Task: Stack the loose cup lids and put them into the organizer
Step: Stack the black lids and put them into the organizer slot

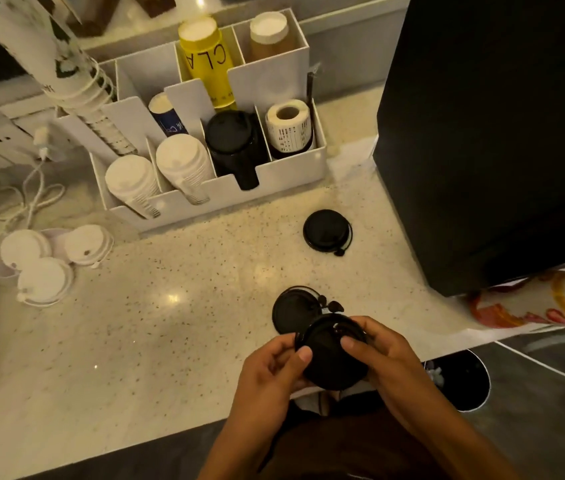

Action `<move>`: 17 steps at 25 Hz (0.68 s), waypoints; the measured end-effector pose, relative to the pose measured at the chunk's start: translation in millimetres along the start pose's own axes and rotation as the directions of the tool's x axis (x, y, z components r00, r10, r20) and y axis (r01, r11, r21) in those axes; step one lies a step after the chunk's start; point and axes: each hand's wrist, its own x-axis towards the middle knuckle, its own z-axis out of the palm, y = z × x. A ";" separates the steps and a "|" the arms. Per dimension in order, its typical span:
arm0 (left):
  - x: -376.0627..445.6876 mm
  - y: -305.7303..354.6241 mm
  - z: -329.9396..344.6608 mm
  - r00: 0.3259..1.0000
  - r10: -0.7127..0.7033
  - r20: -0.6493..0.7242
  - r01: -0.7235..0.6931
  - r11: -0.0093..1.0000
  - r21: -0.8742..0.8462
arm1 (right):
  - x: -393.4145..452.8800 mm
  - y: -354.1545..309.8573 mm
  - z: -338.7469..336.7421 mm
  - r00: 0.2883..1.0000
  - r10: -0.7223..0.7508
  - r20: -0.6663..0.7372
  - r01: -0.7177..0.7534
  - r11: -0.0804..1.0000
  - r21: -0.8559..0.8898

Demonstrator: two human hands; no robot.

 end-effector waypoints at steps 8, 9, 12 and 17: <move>17.3 -13.7 -11.4 0.913 0.346 -0.215 -0.194 0.834 0.516 | 7.4 -0.6 -23.8 0.991 0.018 -0.130 -0.009 0.998 0.065; 21.7 -17.4 -18.7 0.889 0.414 -0.195 -0.214 0.753 0.622 | 6.7 0.1 -26.3 0.989 0.020 -0.145 -0.008 0.996 0.085; 43.1 -24.2 -36.2 0.886 0.463 0.026 -0.301 0.531 0.793 | 4.5 2.3 -30.3 0.986 0.034 -0.165 -0.016 0.994 0.110; 85.5 -29.4 -46.4 0.900 0.323 0.293 -0.370 0.209 0.905 | 3.3 4.3 -36.8 0.983 0.057 -0.177 -0.043 0.996 0.081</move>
